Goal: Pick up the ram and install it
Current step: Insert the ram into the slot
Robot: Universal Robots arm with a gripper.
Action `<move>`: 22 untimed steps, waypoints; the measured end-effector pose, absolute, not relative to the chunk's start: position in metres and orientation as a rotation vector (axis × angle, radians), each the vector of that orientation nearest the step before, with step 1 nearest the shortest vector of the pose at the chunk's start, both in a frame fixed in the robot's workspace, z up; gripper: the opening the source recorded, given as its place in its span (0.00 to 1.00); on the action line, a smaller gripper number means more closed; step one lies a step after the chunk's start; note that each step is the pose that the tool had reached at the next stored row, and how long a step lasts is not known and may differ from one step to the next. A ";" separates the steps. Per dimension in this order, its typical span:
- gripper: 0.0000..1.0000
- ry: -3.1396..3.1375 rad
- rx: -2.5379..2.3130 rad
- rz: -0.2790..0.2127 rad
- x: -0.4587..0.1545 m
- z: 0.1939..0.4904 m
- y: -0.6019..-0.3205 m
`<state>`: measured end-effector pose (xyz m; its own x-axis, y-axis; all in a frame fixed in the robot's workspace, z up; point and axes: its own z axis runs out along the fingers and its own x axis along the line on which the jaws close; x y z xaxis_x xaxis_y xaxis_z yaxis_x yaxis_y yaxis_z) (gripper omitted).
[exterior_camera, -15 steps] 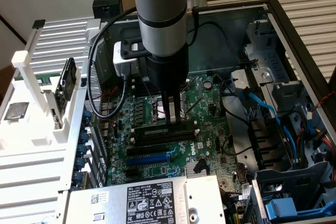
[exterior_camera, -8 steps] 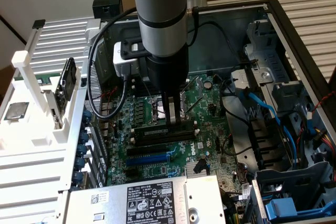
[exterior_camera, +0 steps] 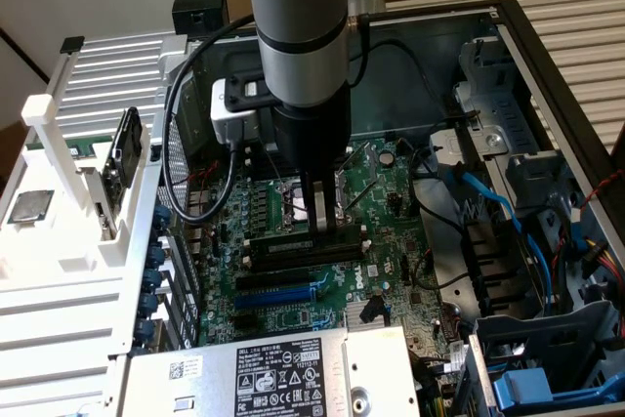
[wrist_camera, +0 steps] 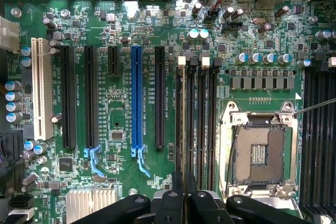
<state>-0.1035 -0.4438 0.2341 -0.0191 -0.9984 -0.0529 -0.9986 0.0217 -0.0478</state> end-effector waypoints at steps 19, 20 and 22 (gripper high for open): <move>0.12 2.197 -2.150 0.010 -0.103 0.233 -0.443; 0.12 2.197 -2.150 0.010 -0.103 0.233 -0.443; 0.12 2.194 -2.153 0.010 -0.103 0.233 -0.443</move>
<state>-0.1034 -0.4432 0.2335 -0.0179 -0.9984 -0.0528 -0.9989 0.0201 -0.0425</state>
